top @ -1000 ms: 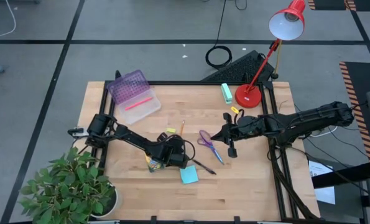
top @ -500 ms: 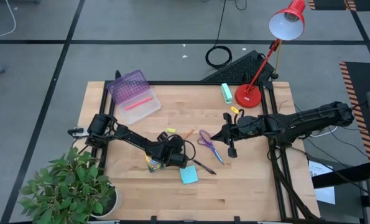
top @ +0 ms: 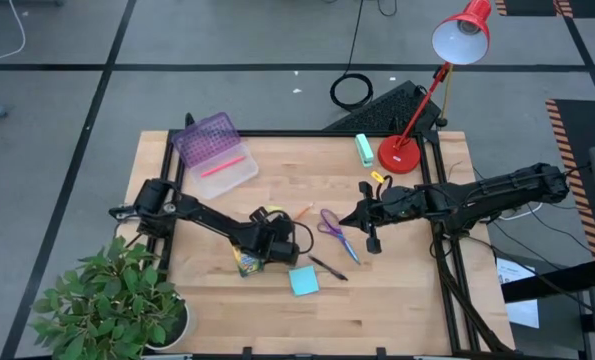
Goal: Pack school essentials
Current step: Put the orange pencil into the purple supply box
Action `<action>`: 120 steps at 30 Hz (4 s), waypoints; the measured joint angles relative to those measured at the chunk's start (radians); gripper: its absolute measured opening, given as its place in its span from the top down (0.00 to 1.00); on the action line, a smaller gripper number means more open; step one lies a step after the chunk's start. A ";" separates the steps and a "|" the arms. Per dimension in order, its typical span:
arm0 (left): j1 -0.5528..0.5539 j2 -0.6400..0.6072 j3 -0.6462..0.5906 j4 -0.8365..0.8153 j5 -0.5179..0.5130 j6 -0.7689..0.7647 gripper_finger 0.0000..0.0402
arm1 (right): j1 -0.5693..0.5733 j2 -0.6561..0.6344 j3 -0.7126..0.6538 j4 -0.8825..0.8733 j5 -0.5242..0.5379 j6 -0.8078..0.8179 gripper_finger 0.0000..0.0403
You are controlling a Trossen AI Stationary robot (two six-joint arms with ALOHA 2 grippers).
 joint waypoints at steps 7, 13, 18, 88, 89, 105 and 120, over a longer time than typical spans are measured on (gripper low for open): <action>0.011 -0.039 0.003 0.014 0.012 0.052 0.94 | 0.000 0.000 0.000 0.000 0.000 0.000 1.00; 0.011 -0.045 0.003 0.011 0.031 0.070 0.94 | 0.000 0.000 0.000 -0.006 0.000 0.000 1.00; 0.015 -0.062 0.003 0.003 0.059 0.094 0.94 | 0.000 0.000 0.000 -0.009 0.000 0.000 1.00; 0.269 -0.827 0.005 -0.584 -0.016 0.434 0.94 | 0.000 0.000 0.000 -0.054 0.000 0.008 1.00; 0.276 -0.829 0.003 -0.586 -0.017 0.434 0.94 | 0.000 0.000 0.000 -0.054 0.000 0.008 1.00; 0.439 -0.867 -0.278 -0.561 0.052 0.420 0.94 | 0.000 0.000 0.000 -0.053 0.000 0.008 1.00; 0.557 -0.844 -0.382 -0.433 0.063 0.523 0.94 | 0.000 0.000 0.000 -0.052 0.000 0.005 1.00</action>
